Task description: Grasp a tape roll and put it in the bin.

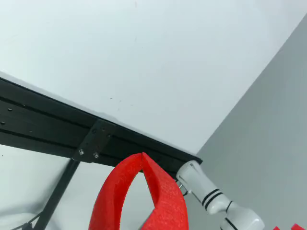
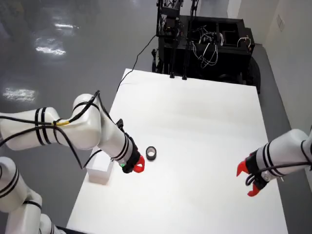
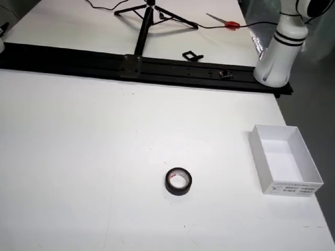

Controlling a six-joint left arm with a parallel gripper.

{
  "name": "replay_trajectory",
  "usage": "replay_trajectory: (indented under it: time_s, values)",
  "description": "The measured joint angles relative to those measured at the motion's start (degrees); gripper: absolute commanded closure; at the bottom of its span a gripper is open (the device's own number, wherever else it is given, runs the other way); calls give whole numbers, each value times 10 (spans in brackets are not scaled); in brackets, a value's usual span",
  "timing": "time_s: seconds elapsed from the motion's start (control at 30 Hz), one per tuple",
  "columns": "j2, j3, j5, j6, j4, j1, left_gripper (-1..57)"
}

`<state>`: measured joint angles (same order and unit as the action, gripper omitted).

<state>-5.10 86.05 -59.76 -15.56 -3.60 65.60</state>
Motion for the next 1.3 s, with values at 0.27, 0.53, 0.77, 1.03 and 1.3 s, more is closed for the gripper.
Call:
replay_trajectory:
  time_s: [0.27, 0.53, 0.77, 1.03, 1.3]
  values:
    - [0, 0, 2, 0, 0, 0, 569]
    - [-1, 0, 9, -10, 0, 2, 569]
    - [-2, 0, 12, -16, 0, 4, 569]
    - [-17, 0, 24, -46, 0, -9, 570]
    - [-91, -42, 50, -100, 0, -40, 562]
